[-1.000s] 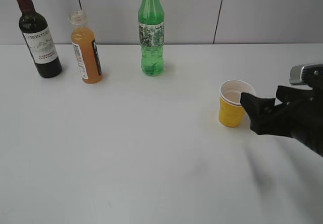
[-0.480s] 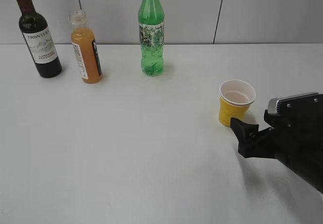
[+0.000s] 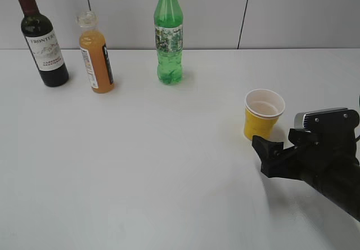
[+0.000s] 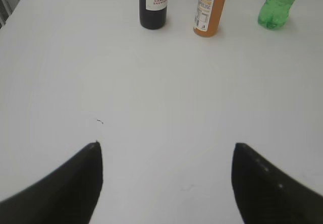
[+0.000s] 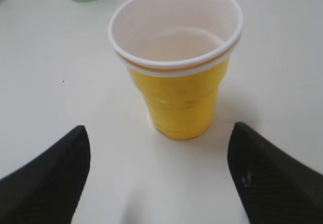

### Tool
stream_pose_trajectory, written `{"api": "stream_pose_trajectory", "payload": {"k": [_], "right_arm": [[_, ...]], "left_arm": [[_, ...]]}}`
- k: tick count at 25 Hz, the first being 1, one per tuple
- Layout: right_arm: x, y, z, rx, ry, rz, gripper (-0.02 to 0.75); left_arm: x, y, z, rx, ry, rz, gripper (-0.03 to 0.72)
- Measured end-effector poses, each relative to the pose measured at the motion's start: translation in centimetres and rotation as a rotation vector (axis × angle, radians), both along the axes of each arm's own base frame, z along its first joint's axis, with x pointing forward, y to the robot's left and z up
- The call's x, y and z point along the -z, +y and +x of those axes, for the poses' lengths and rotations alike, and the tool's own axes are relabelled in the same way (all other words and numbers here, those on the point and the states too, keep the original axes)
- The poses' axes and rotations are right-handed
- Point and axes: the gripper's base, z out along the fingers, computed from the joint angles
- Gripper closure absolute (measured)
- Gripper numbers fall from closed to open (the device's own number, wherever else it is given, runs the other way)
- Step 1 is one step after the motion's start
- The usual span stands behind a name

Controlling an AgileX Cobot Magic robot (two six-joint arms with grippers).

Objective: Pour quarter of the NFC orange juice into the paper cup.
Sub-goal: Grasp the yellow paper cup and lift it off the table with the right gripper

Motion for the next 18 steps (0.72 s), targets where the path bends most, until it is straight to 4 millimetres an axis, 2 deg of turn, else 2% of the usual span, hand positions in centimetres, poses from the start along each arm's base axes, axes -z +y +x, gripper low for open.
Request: {"api": "stream_pose_trajectory", "payload": {"k": [6,18], "right_arm": [[0.0,0.0,0.1,0.005,-0.001,0.01,0.065],[1.5,0.9,3.2,0.059,-0.019,0.017,0.072]], "left_arm": [[0.0,0.0,0.0,0.0,0.0,0.0,0.101],[0.0,0.0,0.0,0.0,0.0,0.001,0.101]]}}
